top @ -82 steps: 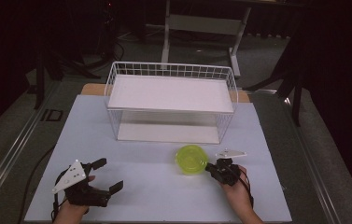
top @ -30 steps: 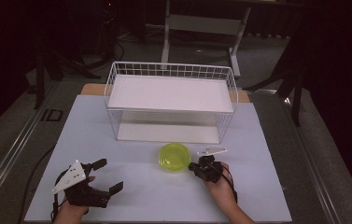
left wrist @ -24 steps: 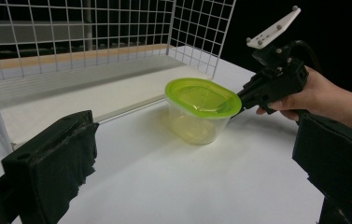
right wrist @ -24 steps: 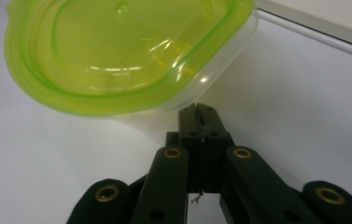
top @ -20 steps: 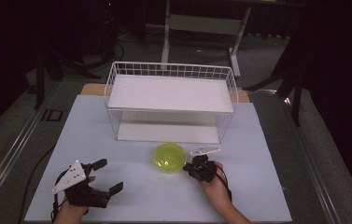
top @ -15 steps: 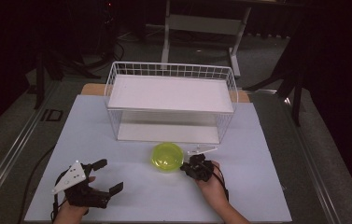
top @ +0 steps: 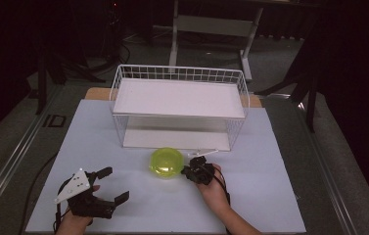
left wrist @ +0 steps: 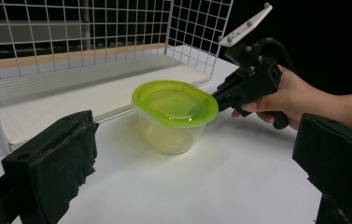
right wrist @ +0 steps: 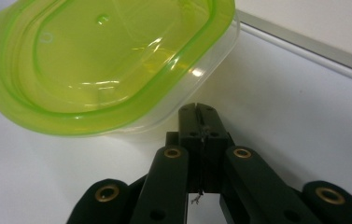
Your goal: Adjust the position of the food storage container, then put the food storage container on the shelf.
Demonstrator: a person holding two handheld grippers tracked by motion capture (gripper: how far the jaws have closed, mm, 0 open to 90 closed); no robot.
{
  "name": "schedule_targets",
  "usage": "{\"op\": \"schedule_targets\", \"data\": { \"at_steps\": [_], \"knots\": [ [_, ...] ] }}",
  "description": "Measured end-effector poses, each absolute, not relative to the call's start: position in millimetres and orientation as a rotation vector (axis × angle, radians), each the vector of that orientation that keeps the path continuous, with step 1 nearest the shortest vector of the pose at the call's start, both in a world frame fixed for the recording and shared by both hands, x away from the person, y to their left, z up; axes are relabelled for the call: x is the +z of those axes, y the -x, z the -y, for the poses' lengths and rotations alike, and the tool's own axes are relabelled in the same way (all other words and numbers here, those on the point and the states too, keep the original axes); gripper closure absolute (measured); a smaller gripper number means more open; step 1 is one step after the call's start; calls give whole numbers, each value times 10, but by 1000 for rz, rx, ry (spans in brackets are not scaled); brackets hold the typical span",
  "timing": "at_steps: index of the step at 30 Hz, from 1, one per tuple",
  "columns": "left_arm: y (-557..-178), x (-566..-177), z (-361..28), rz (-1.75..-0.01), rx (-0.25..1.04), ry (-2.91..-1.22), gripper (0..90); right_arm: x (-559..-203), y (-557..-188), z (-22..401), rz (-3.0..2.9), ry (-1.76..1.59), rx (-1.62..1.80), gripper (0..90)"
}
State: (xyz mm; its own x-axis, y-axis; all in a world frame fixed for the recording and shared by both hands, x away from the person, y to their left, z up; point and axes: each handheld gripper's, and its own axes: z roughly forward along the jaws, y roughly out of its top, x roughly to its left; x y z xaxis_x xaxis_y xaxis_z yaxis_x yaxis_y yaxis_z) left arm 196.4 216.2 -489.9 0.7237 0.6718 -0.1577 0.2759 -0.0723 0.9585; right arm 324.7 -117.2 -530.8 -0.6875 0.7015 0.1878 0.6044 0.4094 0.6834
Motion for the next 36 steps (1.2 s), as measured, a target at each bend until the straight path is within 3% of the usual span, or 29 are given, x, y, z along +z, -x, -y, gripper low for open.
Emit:
{"op": "schedule_targets", "data": {
  "at_steps": [11,20,26,27,29,30,32,33,36],
  "knots": [
    [-1964,-4906,-2147,-769,385,-1674,6,-5254,-3182,1203,-2510,-1140,1134,900],
    [-1969,-4920,-2107,-752,376,-1689,6,-5103,-2957,1510,-2465,-1126,1149,897],
    [-1989,-4940,-2085,-751,363,-1689,6,-4971,-2848,1621,-2418,-1125,1224,815],
    [-2007,-4945,-2068,-750,358,-1691,6,-4946,-2830,1627,-2412,-1119,1236,798],
    [-2029,-4942,-2060,-745,338,-1689,6,-4863,-2765,1604,-2390,-1065,1268,682],
    [-2029,-4942,-2060,-745,338,-1689,6,-4863,-2765,1604,-2390,-1065,1268,682],
    [-2050,-4927,-2048,-736,336,-1695,6,-4794,-2713,1571,-2375,-1034,1306,561],
    [-2059,-4916,-2038,-727,333,-1693,6,-4794,-2713,1571,-2375,-1034,1306,561],
    [-2090,-4891,-2012,-714,322,-1706,6,-4715,-2675,1540,-2344,-998,1374,350]
  ]
}}
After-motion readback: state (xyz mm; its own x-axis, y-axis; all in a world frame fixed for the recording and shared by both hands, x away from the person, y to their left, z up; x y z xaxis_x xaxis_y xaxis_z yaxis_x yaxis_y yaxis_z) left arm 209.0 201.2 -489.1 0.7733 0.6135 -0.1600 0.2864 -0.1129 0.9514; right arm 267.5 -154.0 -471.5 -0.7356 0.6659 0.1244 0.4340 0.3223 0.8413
